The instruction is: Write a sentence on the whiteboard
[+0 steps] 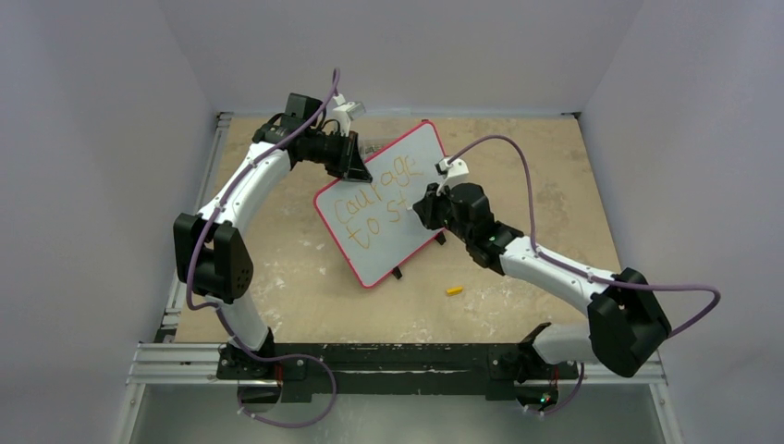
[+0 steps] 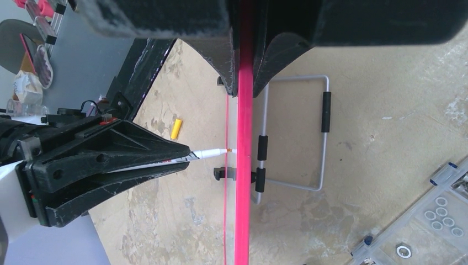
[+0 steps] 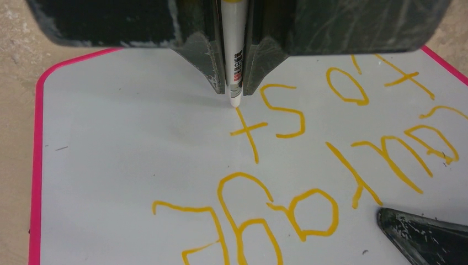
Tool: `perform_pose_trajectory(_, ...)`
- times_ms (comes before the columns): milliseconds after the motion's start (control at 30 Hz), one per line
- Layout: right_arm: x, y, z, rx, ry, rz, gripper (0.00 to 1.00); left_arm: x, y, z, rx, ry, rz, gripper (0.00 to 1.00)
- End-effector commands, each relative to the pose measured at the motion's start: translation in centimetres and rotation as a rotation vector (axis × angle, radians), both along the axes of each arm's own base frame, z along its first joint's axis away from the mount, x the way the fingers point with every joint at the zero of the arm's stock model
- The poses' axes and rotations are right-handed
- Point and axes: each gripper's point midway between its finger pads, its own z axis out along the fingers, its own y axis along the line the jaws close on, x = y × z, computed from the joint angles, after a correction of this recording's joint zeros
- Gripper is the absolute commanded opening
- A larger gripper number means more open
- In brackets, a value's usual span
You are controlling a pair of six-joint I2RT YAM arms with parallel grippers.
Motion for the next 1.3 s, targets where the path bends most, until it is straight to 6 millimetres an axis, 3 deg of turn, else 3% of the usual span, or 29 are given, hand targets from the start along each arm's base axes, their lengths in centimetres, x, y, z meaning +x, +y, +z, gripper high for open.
perform_pose_trajectory(0, -0.2, -0.5, 0.6, 0.032, -0.017, -0.017, 0.0, -1.6, 0.6, -1.4, 0.082, 0.031, -0.002, 0.0)
perform_pose_trajectory(200, 0.3, -1.0, 1.0, 0.013, -0.029, -0.052, 0.0, -1.6, 0.6, -1.4, 0.08, 0.031, -0.004, 0.0)
perform_pose_trajectory(567, 2.0, -1.3, 3.7, -0.02, -0.087, -0.096, 0.0, -1.7, 0.6, -1.3, 0.08, 0.029, -0.004, 0.0)
perform_pose_trajectory(867, 1.5, -2.0, 6.0, 0.0, -0.124, -0.106, 0.0, -1.7, 0.5, -1.2, 0.08, 0.028, -0.004, 0.0)
perform_pose_trajectory(1267, 2.6, -3.0, 5.4, -0.033, -0.128, -0.143, 0.0, -1.8, 0.6, -1.0, 0.08, 0.022, -0.004, 0.0)
